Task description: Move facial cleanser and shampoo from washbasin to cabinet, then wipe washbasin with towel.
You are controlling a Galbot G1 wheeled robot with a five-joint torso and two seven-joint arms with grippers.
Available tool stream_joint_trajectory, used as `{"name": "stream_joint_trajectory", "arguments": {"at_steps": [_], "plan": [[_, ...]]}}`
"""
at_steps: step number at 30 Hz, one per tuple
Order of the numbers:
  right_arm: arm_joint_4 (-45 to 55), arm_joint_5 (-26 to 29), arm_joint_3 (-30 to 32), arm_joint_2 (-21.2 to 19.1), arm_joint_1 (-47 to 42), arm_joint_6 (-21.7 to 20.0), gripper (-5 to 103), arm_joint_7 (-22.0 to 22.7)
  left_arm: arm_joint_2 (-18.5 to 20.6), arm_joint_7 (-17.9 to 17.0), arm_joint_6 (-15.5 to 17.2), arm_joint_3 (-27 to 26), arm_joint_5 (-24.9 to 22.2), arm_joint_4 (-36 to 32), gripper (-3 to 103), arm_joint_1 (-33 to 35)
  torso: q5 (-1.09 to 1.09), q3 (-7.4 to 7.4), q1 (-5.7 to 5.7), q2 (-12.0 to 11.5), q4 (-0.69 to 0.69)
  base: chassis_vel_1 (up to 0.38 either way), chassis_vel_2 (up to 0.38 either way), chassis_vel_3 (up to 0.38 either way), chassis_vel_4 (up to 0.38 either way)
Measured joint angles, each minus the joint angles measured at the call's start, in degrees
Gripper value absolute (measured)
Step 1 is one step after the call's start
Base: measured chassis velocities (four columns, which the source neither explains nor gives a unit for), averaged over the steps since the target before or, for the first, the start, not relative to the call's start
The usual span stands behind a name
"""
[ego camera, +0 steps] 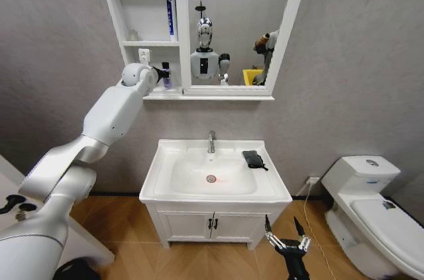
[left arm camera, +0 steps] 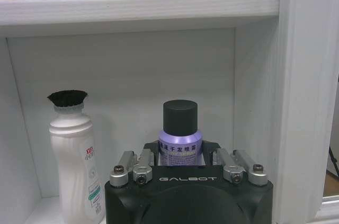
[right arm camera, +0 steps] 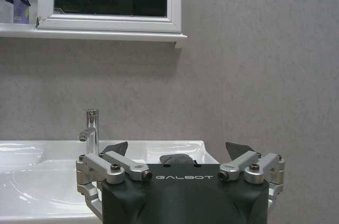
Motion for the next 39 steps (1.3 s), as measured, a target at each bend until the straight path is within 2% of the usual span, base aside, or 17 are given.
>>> {"name": "stream_joint_trajectory", "arguments": {"at_steps": [3, 13, 15, 16, 17, 18, 20, 22, 23, 24, 26, 27, 29, 31, 34, 37, 39], "plan": [[-0.03, -0.01, -0.03, 0.02, 0.00, 0.01, 100, 0.01, 0.01, -0.23, -0.18, -0.81, 0.30, -0.15, 55, 0.26, 0.00, 0.00, 0.00, 0.00, 0.00, 0.000, 0.000, 0.000, 0.000], [0.29, -0.13, -0.06, 0.14, -0.21, -0.07, 100, 0.09, 2.75, -1.16, -0.68, -3.69, 0.36, -4.42, 87, 3.16, 0.00, 0.00, 0.01, 0.00, -0.02, 0.000, 0.000, 0.000, 0.000], [0.40, -0.14, 0.01, 0.11, -0.18, -0.20, 100, 0.11, 7.13, -1.33, -2.51, -5.76, -1.23, -12.42, 97, 7.64, -0.02, 0.00, 0.00, 0.00, -0.01, 0.000, 0.000, 0.000, 0.000], [0.40, -0.14, 0.01, 0.11, -0.18, -0.20, 100, 0.11, 7.13, -1.33, -2.51, -5.76, -1.23, -12.42, 97, 7.64, -0.02, 0.00, 0.00, 0.00, -0.01, 0.000, 0.000, 0.000, 0.000], [0.50, -0.12, 0.07, 0.09, -0.05, -0.51, 100, 0.12, 10.80, -1.33, -3.71, -7.15, -2.40, -19.29, 99, 11.35, -0.02, 0.00, 0.01, 0.00, -0.01, 0.000, 0.000, 0.000, 0.000], [0.50, -0.12, 0.07, 0.09, -0.05, -0.51, 100, 0.12, 10.80, -1.33, -3.71, -7.15, -2.40, -19.29, 99, 11.35, -0.02, 0.00, 0.01, 0.00, -0.01, 0.000, 0.000, 0.000, 0.000], [1.06, 0.21, 0.19, -0.02, 0.54, -1.60, 100, 0.28, 18.51, -1.48, -6.53, -10.25, -2.43, -31.29, 100, 19.56, -0.05, -0.01, -0.01, 0.00, 0.01, 0.000, 0.000, 0.000, 0.000], [1.19, 0.32, 0.17, -0.02, 0.72, -1.97, 100, 0.37, 20.19, -1.62, -7.74, -11.54, -1.40, -33.98, 100, 21.75, -0.05, -0.01, 0.00, 0.00, -0.02, 0.000, 0.000, 0.000, 0.000], [1.73, 0.56, 0.11, -0.04, 1.38, -3.19, 100, 0.64, 24.57, -2.36, -11.15, -16.55, 2.62, -42.77, 100, 30.91, 0.03, -0.02, -0.02, 0.02, 0.09, 0.000, 0.000, 0.000, 0.000], [1.73, 0.56, 0.11, -0.04, 1.38, -3.19, 100, 0.64, 24.57, -2.36, -11.15, -16.55, 2.62, -42.77, 100, 30.91, 0.03, -0.02, -0.02, 0.02, 0.09, 0.000, 0.000, 0.000, 0.000], [2.71, 0.59, 0.05, -0.07, 2.13, -4.72, 100, 0.71, 26.76, -3.39, -14.26, -23.90, 5.57, -52.62, 100, 46.94, -0.07, -0.02, -0.03, 0.02, 0.01, 0.000, 0.000, 0.000, 0.000], [2.71, 0.59, 0.05, -0.07, 2.13, -4.72, 100, 0.71, 26.76, -3.39, -14.26, -23.90, 5.57, -52.62, 100, 46.94, -0.07, -0.02, -0.03, 0.02, 0.01, 0.000, 0.000, 0.000, 0.000], [3.30, 0.60, 0.23, -0.17, 3.04, -5.97, 100, 0.82, 25.43, -2.43, -16.64, -32.99, 9.11, -59.43, 100, 64.65, 0.02, -0.02, -0.02, 0.02, -0.02, 0.000, 0.000, 0.000, 0.000], [3.42, 0.60, 0.31, -0.16, 3.20, -6.23, 100, 0.85, 24.45, -1.95, -17.05, -34.81, 10.30, -60.56, 100, 68.77, 0.02, -0.02, -0.03, 0.02, -0.01, 0.000, 0.000, 0.000, 0.000], [4.16, 0.97, 0.97, -0.23, 3.88, -7.62, 100, 0.95, 14.98, 2.27, -19.14, -45.22, 19.20, -65.62, 100, 88.61, -0.01, -0.01, -0.01, 0.01, 0.00, 0.000, 0.000, 0.000, 0.000], [4.27, 1.06, 1.36, -0.79, 4.33, -8.13, 100, 0.96, 11.03, 4.19, -20.28, -48.49, 22.18, -67.17, 100, 94.76, -0.01, -0.02, -0.01, 0.02, 0.00, 0.000, 0.000, 0.000, 0.000], [4.97, 1.82, 2.36, -2.25, 5.80, -10.39, 100, 0.90, 4.40, 7.92, -22.52, -53.64, 27.45, -70.18, 100, 105.22, 0.01, -0.02, -0.02, 0.02, 0.03, 0.000, 0.000, 0.000, 0.000]]}}
